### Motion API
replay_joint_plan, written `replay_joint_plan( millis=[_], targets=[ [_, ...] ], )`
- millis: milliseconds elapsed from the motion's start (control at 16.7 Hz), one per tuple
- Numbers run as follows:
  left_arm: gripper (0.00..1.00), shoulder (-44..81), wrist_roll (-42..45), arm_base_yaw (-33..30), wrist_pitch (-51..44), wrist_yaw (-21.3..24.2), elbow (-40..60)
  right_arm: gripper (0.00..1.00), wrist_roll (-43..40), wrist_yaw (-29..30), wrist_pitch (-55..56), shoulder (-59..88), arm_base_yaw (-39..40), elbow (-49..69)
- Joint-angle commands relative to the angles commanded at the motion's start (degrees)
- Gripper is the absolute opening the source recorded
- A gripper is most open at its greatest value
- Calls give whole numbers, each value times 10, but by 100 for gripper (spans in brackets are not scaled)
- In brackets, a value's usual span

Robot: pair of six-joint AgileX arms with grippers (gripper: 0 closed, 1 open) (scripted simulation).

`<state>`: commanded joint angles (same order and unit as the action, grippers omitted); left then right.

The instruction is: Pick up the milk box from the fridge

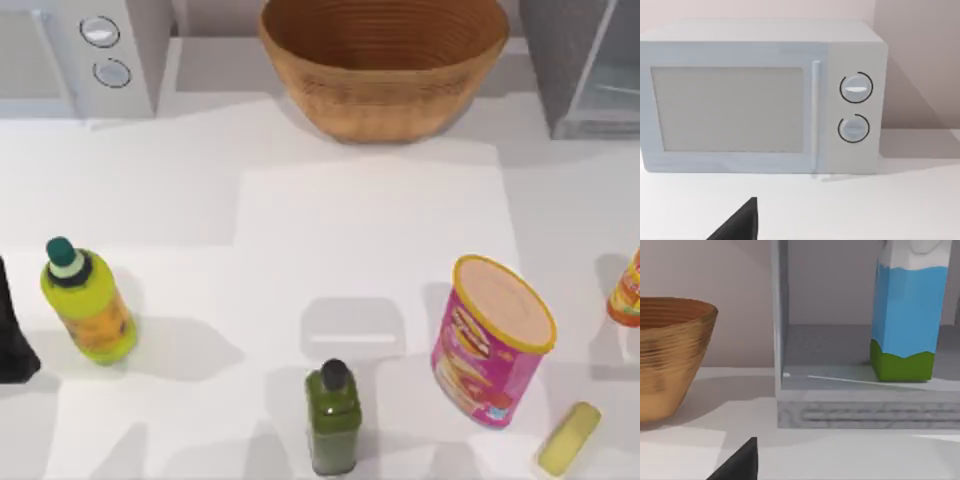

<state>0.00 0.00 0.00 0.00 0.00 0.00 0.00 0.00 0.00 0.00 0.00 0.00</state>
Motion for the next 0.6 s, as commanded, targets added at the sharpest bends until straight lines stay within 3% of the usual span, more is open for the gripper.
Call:
replay_joint_plan(
  millis=[300,600],
  targets=[
    [100,0,0,0,0,0,0,100,-1,-7,35,36,-21,2],
    [100,0,0,0,0,0,0,100,-4,-56,204,217,-86,20]
  ],
)
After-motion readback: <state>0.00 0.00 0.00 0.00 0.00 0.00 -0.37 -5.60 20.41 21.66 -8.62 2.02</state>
